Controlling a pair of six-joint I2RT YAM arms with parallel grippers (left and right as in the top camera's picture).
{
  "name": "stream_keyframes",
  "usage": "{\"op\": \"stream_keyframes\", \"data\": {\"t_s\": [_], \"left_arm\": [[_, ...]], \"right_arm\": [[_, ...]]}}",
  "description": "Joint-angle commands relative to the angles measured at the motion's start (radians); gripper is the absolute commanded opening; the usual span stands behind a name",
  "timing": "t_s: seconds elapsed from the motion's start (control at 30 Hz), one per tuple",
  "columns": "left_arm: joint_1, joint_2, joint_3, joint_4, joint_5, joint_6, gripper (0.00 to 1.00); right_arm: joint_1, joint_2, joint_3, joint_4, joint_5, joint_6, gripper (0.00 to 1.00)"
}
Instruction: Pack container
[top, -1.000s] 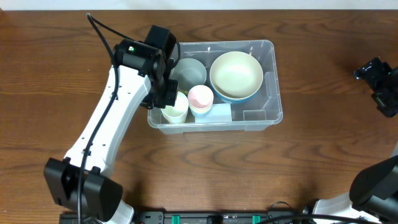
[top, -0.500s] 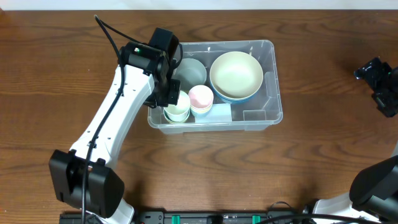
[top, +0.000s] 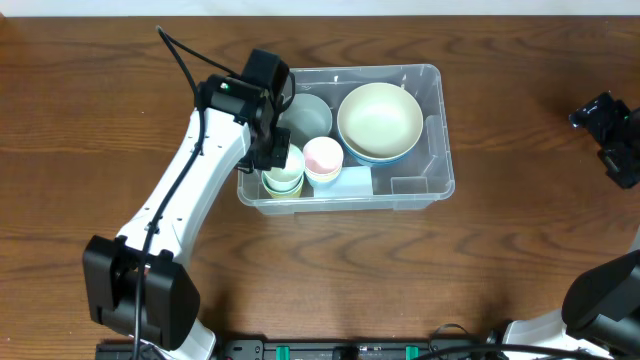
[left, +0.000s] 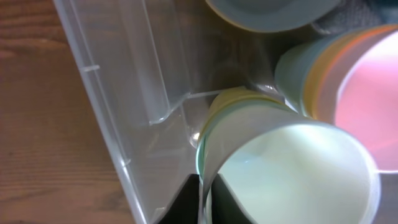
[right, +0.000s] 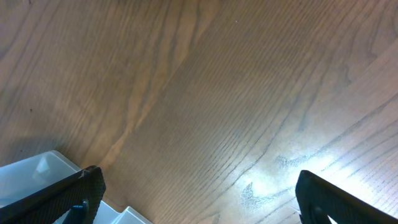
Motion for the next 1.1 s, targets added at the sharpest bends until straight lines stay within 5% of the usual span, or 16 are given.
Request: {"op": "stream_keyframes", "data": {"t_s": [0.0,0.17,0.7,0.83,0.97,1.07], "left_arm": [[0.0,0.005,-0.01,0.009,-0.022,0.01,0.17],[0.002,0.005,-0.01,0.013,-0.022,0.009,0.51],[0.053,-0.131,0.08,-0.065,-0.021,-0.006,0.57],[0.055,-0.256,0.08,-0.083,-0.022,-0.018,0.69],[0.075,-0.396,0.08,-0.134,-0.022,-0.026,0.95],[0.085,-0.489,0.08,-0.178,-0.022,-0.029,0.98]], "right_arm": [[-0.01,-0.007,0.001,-0.001,0.003,-0.006,0.99],[-0.01,-0.007,0.001,-0.001,0.003,-0.006,0.99],[-0.01,-0.007,0.001,-0.001,0.003,-0.006,0.99],[-0.01,-0.007,0.001,-0.001,0.003,-0.006,0.99],[-0.01,-0.007,0.001,-0.001,0.003,-0.006,0.99],[-0.01,-0.007,0.001,-0.001,0.003,-0.006,0.99]]}}
